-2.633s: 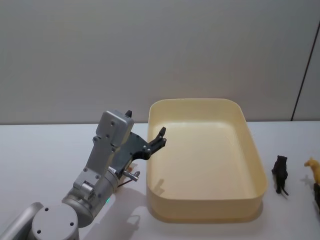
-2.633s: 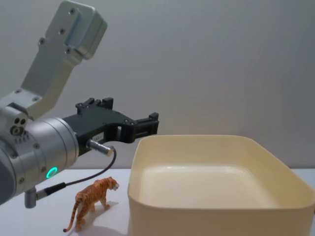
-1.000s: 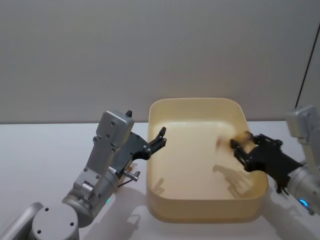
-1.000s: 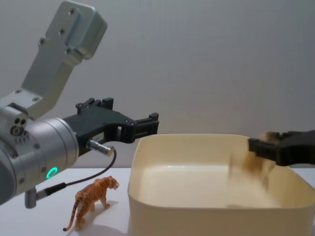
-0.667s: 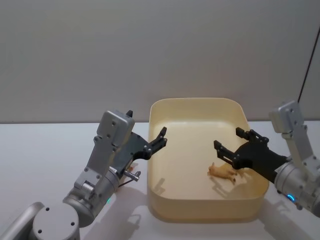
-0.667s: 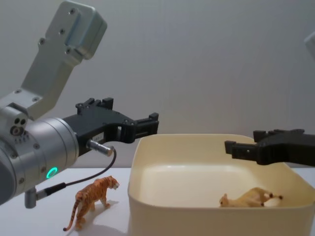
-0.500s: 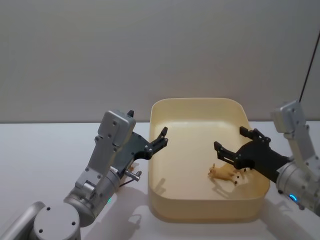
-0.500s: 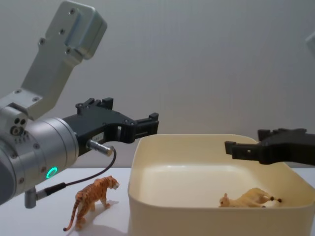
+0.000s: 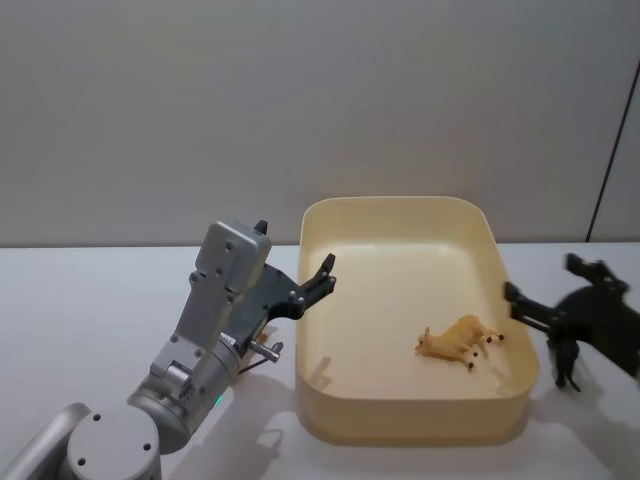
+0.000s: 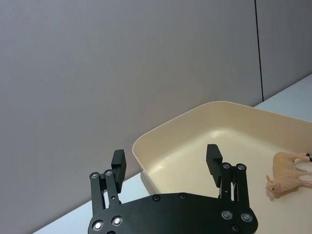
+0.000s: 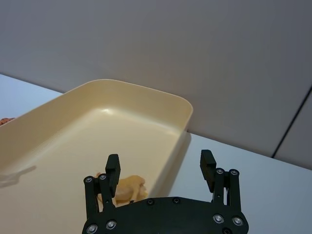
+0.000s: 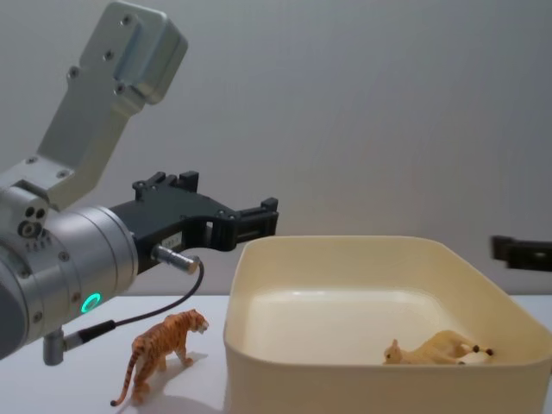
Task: Pick up the toy alternately with two hands and place it into the central storage box.
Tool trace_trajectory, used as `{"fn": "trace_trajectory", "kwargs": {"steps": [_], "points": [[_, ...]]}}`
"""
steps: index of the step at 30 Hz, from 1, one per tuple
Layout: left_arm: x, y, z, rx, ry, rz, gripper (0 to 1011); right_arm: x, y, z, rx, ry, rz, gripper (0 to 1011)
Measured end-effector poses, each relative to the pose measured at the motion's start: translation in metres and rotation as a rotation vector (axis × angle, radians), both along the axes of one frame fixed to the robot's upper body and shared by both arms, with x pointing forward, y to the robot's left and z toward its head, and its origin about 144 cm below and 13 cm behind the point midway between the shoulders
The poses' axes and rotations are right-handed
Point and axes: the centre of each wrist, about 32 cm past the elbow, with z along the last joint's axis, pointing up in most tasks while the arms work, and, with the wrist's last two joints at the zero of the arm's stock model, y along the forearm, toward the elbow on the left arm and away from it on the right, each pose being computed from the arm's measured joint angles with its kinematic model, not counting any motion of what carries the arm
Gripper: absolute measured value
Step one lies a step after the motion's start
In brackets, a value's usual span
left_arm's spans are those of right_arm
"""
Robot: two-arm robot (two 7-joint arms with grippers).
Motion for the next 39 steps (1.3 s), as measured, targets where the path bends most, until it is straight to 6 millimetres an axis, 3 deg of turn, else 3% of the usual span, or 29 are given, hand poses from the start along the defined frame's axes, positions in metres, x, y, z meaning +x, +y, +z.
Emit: {"fn": "trace_trajectory", "kwargs": {"steps": [8, 21, 29, 39], "points": [[0.000, 0.000, 0.000, 0.000, 0.000, 0.000, 1001, -0.024, -0.026, 0.001, 0.009, 0.010, -0.062, 1001], [0.000, 0.000, 0.000, 0.000, 0.000, 0.000, 1001, -0.048, -0.047, -0.012, -0.004, 0.086, -0.121, 1001], [0.000, 0.000, 0.000, 0.000, 0.000, 0.000, 1001, -0.048, -0.049, -0.025, -0.023, 0.132, -0.134, 1001], [0.000, 0.000, 0.000, 0.000, 0.000, 0.000, 1001, -0.033, -0.037, -0.040, -0.046, 0.166, -0.121, 1001]]}}
